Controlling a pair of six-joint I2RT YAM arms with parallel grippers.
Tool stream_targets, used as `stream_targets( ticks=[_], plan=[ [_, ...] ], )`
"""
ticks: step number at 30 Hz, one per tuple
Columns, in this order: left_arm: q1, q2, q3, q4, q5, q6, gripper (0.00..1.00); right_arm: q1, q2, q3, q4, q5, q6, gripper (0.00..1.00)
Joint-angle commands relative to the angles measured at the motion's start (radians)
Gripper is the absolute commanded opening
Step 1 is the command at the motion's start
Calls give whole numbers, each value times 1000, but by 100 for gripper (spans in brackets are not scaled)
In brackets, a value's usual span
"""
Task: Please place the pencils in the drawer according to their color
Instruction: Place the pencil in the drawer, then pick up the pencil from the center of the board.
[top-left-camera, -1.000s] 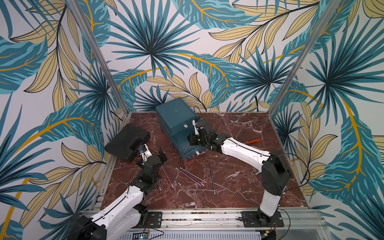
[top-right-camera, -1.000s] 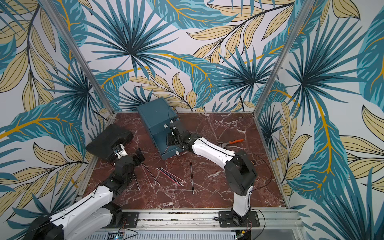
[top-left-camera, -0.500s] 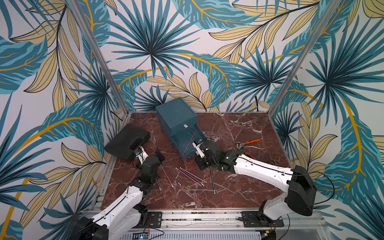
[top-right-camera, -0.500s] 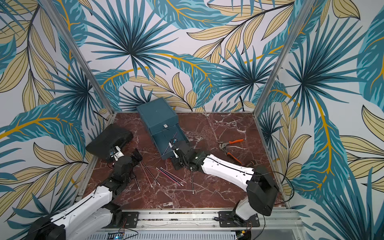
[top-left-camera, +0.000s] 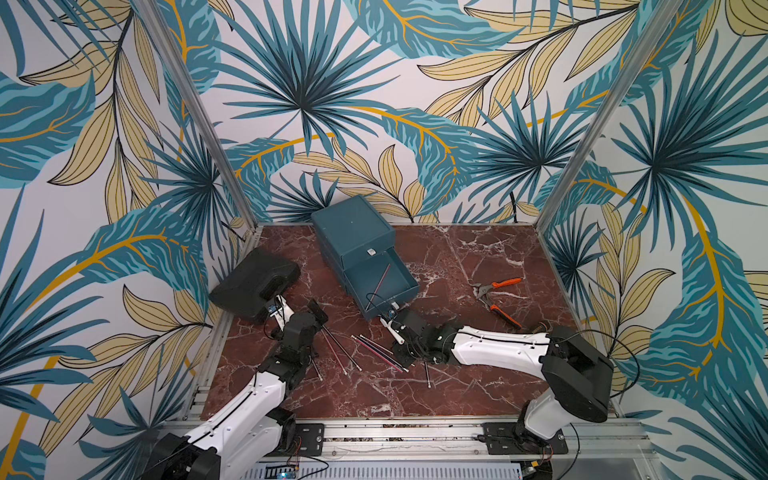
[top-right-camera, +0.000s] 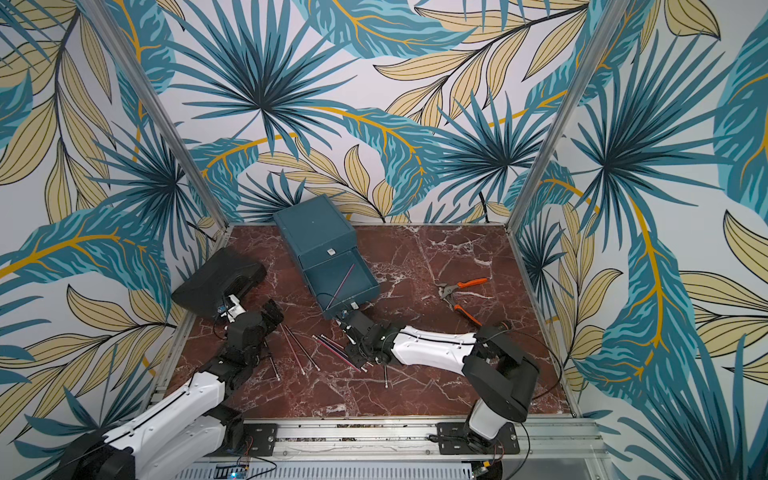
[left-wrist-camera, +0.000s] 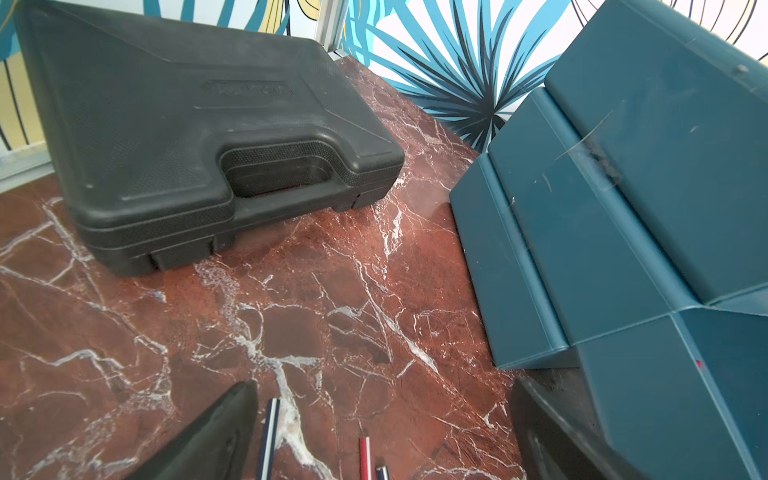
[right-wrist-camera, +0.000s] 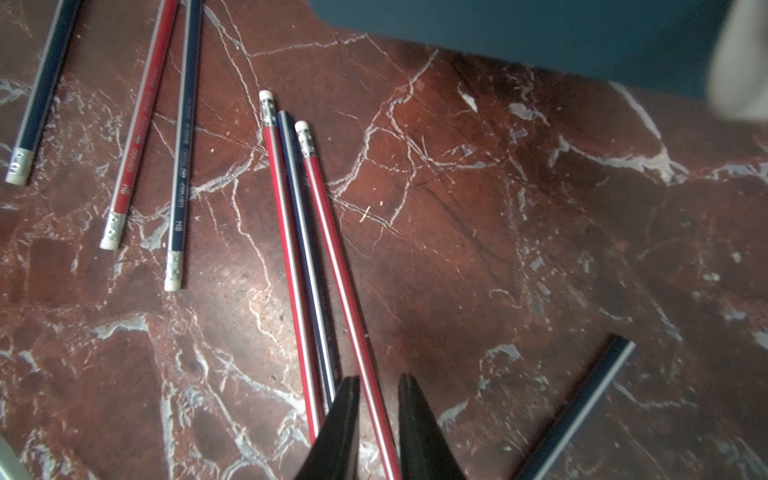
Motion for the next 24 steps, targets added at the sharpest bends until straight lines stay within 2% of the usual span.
stream_targets(
  ticks=[1, 24],
  plan=[
    [10, 6, -12, 10, 7, -4, 100, 12, 36, -26, 69, -7, -35, 21],
    [17, 24, -14, 25, 16, -10, 100, 20, 147, 11, 50, 22, -51, 22]
  ],
)
